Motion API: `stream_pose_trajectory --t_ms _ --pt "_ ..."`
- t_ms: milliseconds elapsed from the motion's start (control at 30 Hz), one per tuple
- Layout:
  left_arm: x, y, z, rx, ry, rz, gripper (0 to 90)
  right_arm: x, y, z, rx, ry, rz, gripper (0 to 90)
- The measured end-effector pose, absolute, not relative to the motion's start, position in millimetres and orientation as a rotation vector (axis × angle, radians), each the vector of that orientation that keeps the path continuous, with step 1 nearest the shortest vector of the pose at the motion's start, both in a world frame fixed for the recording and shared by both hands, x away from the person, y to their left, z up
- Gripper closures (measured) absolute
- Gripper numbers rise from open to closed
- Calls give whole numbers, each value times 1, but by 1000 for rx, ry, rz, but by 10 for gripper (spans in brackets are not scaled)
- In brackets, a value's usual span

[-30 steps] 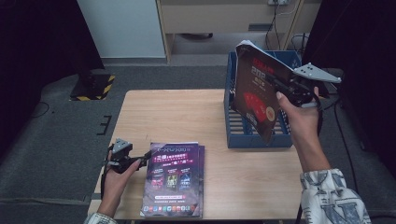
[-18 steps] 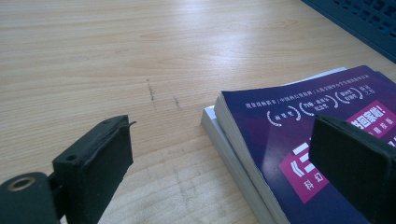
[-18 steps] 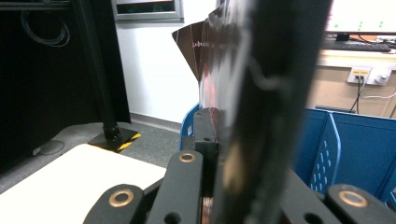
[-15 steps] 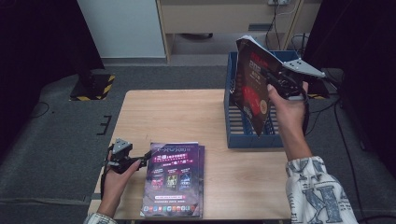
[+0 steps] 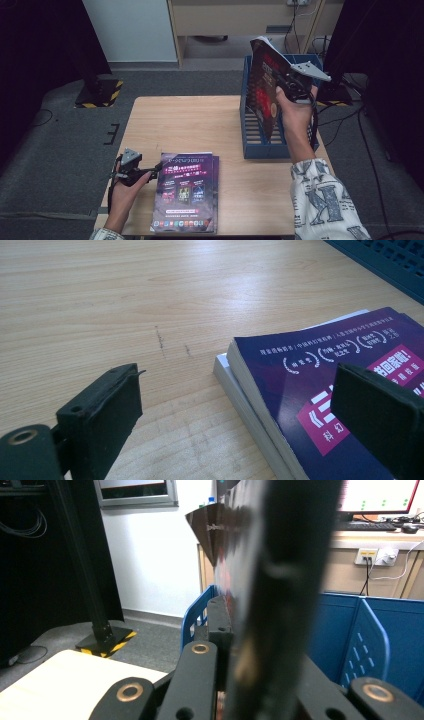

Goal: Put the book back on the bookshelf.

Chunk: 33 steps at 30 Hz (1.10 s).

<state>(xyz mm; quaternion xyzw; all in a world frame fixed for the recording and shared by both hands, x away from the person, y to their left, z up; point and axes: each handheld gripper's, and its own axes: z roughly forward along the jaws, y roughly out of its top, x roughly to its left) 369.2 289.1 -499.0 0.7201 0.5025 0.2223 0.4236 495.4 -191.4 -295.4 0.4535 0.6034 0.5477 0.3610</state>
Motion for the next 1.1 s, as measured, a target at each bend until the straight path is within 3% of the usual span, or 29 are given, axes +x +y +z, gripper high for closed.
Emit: stream_pose_trajectory --t_ms 1100 --pt "370 286 -501 1826 1245 551 60 508 -184 -356 1208 1510 1399 871"
